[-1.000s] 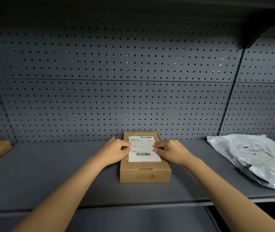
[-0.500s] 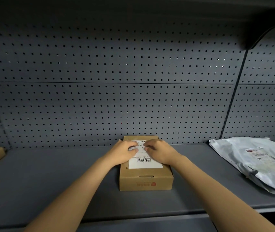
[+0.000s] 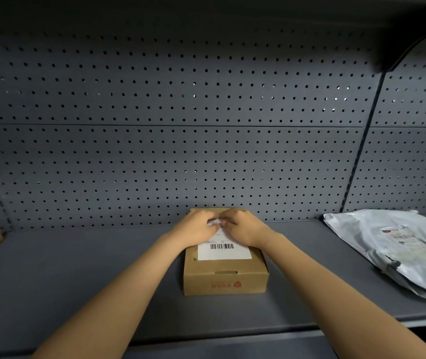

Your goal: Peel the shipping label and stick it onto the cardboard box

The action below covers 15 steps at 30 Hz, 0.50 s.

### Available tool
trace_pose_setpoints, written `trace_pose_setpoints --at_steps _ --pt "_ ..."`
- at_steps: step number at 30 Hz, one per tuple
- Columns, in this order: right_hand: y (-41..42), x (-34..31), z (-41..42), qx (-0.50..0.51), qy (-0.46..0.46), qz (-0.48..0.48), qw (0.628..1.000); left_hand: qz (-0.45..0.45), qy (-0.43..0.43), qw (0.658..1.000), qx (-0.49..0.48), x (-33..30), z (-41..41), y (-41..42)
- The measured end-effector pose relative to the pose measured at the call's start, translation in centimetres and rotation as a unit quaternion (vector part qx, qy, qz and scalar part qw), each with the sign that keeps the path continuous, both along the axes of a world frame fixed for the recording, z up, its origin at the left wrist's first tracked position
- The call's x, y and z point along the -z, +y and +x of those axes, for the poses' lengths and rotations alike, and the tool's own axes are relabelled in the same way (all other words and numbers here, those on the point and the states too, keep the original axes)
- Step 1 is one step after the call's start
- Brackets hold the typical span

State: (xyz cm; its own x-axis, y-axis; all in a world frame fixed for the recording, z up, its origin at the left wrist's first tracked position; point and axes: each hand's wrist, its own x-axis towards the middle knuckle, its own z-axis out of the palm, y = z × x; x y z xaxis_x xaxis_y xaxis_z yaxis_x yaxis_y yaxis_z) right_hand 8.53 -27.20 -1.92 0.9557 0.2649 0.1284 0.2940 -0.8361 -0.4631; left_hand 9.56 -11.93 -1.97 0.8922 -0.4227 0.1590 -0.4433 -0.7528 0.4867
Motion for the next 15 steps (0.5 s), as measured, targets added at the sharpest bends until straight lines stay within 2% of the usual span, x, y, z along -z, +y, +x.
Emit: trace_pose_setpoints --at_steps 3,11,15 --pt "0.3 0.1 0.1 0.011 0.021 -0.01 1.0 0.015 0.007 1.0 -0.01 -0.2 -0.2 0.1" --pt "-1.5 0.1 -0.4 0.033 -0.005 -0.044 0.998 0.051 -0.001 0.998 -0.036 0.1 -0.2 2.0" --pt "-2.0 0.1 -1.1 0.051 -0.01 -0.033 0.998 0.028 -0.014 0.998 -0.045 0.0 -0.8 2.7"
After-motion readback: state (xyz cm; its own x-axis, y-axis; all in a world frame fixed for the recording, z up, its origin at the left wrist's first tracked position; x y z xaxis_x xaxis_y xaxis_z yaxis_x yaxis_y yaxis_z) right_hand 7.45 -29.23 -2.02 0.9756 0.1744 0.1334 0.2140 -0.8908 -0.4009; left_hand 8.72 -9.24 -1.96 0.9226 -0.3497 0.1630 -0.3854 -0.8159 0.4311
